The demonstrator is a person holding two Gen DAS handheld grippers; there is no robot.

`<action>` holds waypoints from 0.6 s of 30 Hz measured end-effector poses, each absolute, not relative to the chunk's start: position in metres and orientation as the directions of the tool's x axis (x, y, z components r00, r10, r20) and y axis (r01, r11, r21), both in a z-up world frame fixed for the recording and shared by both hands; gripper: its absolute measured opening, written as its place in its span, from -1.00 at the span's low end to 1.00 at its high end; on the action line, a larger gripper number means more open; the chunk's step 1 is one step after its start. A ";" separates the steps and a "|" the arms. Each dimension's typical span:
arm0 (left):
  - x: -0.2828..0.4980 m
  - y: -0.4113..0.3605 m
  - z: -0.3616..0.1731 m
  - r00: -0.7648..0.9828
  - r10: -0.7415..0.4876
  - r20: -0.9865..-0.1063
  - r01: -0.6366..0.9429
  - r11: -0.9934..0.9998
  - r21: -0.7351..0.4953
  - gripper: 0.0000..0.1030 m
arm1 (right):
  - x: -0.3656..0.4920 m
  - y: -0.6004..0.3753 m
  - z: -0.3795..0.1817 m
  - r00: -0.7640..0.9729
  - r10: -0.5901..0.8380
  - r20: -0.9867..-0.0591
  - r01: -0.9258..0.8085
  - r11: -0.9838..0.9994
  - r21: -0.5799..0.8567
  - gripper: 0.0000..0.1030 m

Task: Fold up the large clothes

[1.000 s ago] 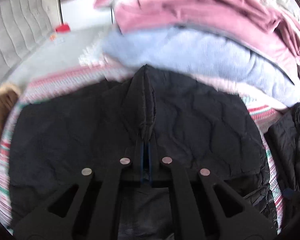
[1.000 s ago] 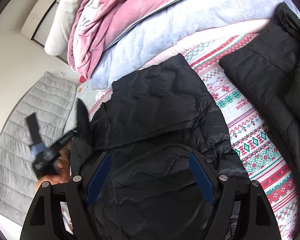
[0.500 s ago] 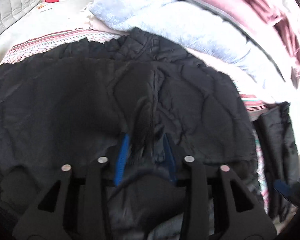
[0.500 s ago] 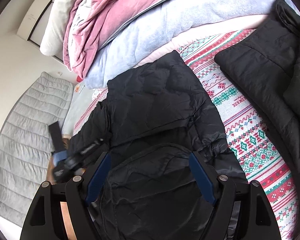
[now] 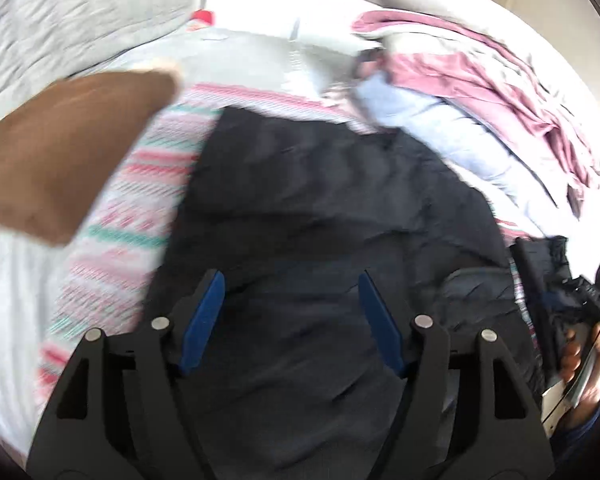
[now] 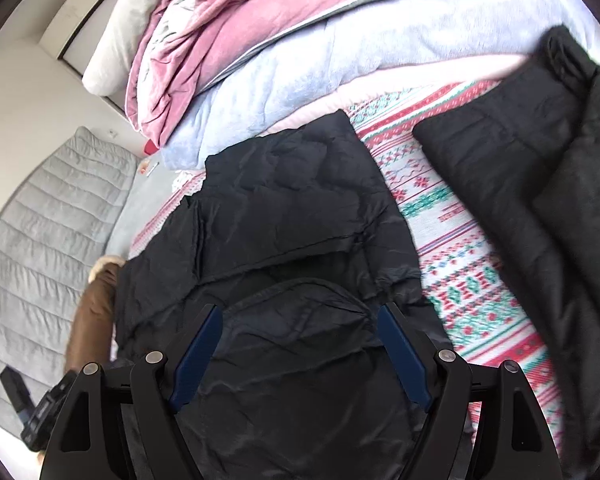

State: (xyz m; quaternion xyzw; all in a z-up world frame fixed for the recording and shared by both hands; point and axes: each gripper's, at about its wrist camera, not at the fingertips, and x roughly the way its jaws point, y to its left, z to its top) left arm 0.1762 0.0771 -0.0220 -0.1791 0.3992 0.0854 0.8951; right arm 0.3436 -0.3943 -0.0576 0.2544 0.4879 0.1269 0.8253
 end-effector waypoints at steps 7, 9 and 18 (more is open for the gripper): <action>0.116 0.124 -0.057 0.634 -0.040 -0.772 -0.365 0.865 -0.345 0.37 | 0.314 -0.403 -0.056 0.482 0.428 -0.764 0.022 0.866 0.499 0.57; 0.102 0.129 -0.062 0.623 -0.046 -0.781 -0.368 0.863 -0.345 0.37 | 0.302 -0.405 -0.057 0.474 0.414 -0.777 0.022 0.877 0.480 0.57; 0.048 0.137 -0.082 0.581 -0.045 -0.813 -0.350 0.887 -0.300 0.36 | 0.218 -0.423 -0.078 0.467 0.445 -0.764 0.036 0.854 0.519 0.57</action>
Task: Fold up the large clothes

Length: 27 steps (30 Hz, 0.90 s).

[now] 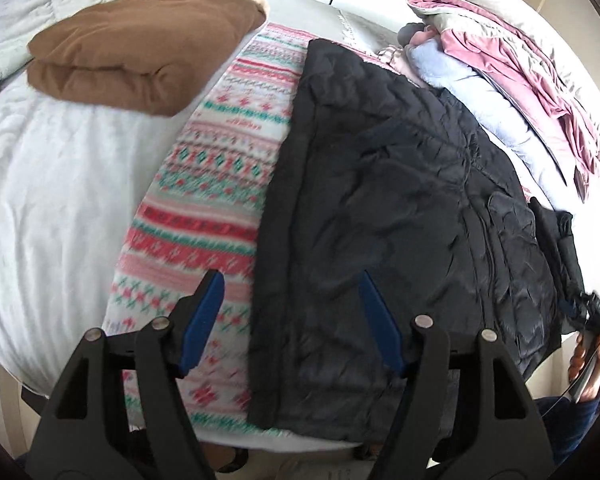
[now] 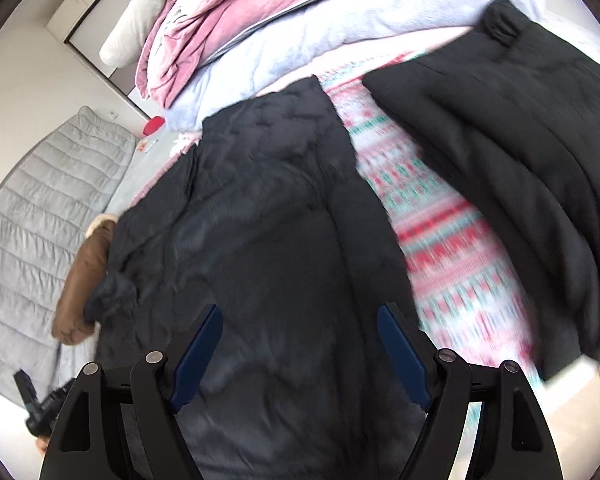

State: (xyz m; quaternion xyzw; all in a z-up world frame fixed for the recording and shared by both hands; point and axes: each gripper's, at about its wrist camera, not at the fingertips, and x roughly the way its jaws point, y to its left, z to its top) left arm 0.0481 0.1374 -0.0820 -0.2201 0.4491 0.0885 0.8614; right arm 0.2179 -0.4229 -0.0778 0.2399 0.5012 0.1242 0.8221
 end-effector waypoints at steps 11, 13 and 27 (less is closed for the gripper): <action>0.026 0.140 -0.107 0.547 -0.118 -0.829 -0.367 0.856 -0.364 0.35 | 0.155 -0.474 -0.115 0.507 0.511 -0.694 0.215 0.705 0.676 0.41; 0.023 0.139 -0.111 0.548 -0.141 -0.824 -0.372 0.842 -0.391 0.35 | 0.155 -0.474 -0.117 0.503 0.501 -0.704 0.233 0.706 0.669 0.15; 0.018 0.116 -0.128 0.547 -0.158 -0.822 -0.342 0.855 -0.391 -0.06 | 0.149 -0.466 -0.141 0.441 0.574 -0.690 0.254 0.658 0.709 -0.20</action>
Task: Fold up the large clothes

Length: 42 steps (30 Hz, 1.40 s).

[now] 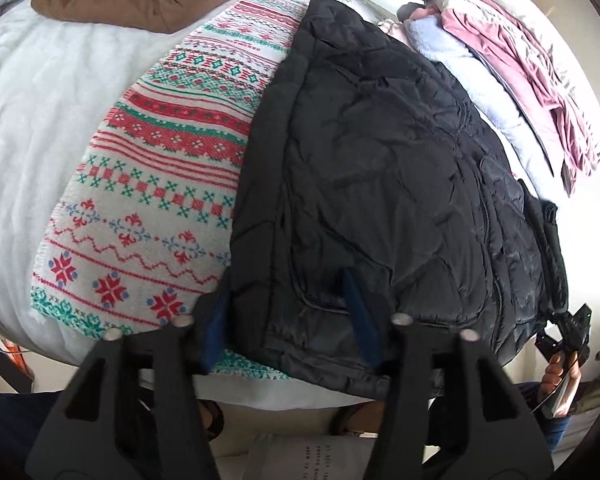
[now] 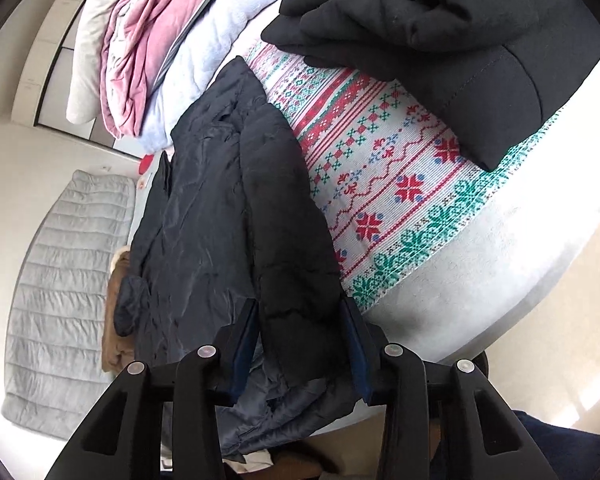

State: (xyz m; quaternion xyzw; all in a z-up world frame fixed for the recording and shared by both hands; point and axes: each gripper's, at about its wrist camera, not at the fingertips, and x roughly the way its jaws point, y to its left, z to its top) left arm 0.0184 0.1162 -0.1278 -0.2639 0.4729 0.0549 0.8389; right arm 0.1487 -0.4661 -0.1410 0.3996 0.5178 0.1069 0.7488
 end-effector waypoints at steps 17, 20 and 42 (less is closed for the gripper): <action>0.020 0.103 -0.128 0.560 -0.110 -0.821 -0.329 0.880 -0.342 -0.72 | 0.146 -0.455 -0.138 0.424 0.584 -0.692 0.203 0.684 0.701 -0.74; 0.017 0.096 -0.122 0.582 -0.071 -0.810 -0.326 0.893 -0.312 -0.81 | 0.143 -0.452 -0.127 0.455 0.586 -0.671 0.144 0.695 0.705 -0.82; -0.049 0.079 -0.032 0.711 -0.070 -0.699 -0.289 0.878 -0.382 -0.86 | 0.075 -0.475 -0.065 0.629 0.734 -0.256 -0.054 0.370 0.927 -0.89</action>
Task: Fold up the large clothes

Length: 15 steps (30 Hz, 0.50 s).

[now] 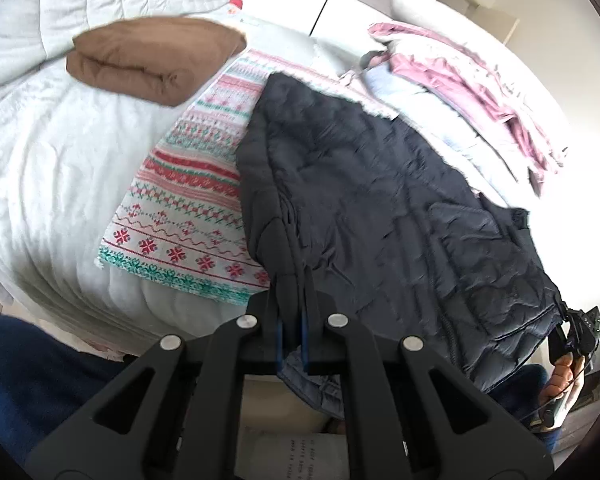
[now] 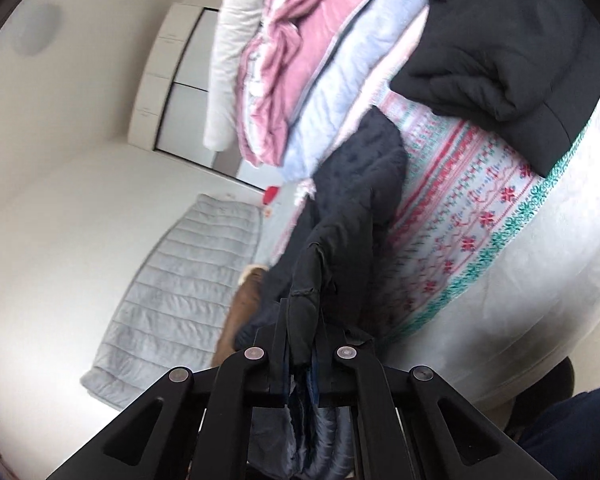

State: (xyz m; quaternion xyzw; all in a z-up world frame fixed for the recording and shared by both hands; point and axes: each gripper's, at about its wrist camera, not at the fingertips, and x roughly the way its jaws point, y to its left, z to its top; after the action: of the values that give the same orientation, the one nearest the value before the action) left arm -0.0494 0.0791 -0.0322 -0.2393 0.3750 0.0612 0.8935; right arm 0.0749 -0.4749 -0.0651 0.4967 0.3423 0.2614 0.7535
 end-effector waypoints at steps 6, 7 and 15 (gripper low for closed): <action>-0.075 0.071 0.016 0.790 -0.085 -0.607 -0.223 0.883 -0.414 -0.86 | 0.049 -0.485 -0.021 0.657 0.739 -0.149 -0.157 0.327 0.932 -0.89; -0.077 0.069 0.019 0.796 -0.084 -0.600 -0.221 0.882 -0.416 -0.86 | 0.046 -0.487 -0.016 0.662 0.737 -0.138 -0.167 0.324 0.931 -0.89; -0.063 0.084 0.019 0.797 -0.083 -0.598 -0.257 0.850 -0.460 -0.86 | 0.047 -0.498 -0.011 0.694 0.708 -0.133 -0.139 0.313 0.940 -0.89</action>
State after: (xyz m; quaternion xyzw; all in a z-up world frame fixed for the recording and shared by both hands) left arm -0.0633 0.0842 0.0186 -0.2700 0.3149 0.0480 0.9087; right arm 0.0474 -0.4976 -0.0113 0.5161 0.2755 0.2781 0.7618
